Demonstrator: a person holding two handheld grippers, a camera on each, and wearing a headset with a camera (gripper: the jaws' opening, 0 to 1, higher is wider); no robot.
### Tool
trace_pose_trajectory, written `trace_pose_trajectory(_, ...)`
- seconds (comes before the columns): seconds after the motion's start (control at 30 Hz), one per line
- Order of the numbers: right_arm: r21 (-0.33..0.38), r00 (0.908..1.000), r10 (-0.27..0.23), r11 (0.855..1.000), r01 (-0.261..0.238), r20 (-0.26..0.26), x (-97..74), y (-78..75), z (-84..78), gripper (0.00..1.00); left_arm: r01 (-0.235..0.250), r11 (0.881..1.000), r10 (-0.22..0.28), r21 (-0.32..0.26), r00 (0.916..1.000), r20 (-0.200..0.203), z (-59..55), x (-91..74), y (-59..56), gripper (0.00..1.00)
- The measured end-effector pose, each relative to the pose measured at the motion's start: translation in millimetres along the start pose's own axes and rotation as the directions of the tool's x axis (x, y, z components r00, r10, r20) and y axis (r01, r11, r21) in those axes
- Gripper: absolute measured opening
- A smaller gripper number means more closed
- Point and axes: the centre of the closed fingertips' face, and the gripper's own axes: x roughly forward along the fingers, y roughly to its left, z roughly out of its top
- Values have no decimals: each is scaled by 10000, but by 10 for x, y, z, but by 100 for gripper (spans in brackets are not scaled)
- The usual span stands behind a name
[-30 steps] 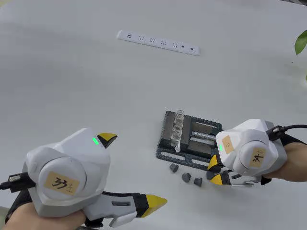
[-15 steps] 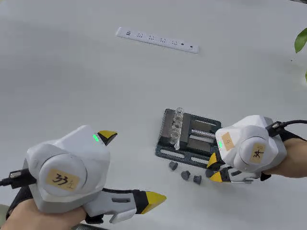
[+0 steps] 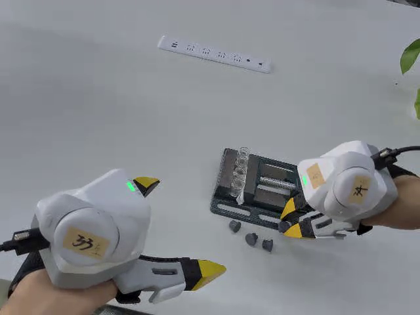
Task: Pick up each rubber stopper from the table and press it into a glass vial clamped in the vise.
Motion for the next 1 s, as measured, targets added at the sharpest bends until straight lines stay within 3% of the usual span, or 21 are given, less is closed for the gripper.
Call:
trace_pose_trajectory(0.2, -270, 10000, -83, 9996, 85, 55, -178, -180, 119, 7, 38, 10000, -38, 43, 10000, 47, 23, 19, -3, 93)
trace_pose_trajectory(0.57, -761, 9992, -378, 9964, 386, 109, -434, -674, 330, 7, 64, 10000, -64, 58, 10000, 56, 36, 34, 18, 93)
trace_pose_trajectory(0.73, -985, 9990, -451, 9941, 453, 42, -447, -855, 383, 7, 80, 9999, -81, 76, 10000, 26, 34, 46, 34, 93)
trace_pose_trajectory(1.0, -1368, 9992, -404, 9898, 390, -79, -417, -1008, 445, 7, 73, 9999, -73, 71, 10000, -24, 27, 61, 71, 93)
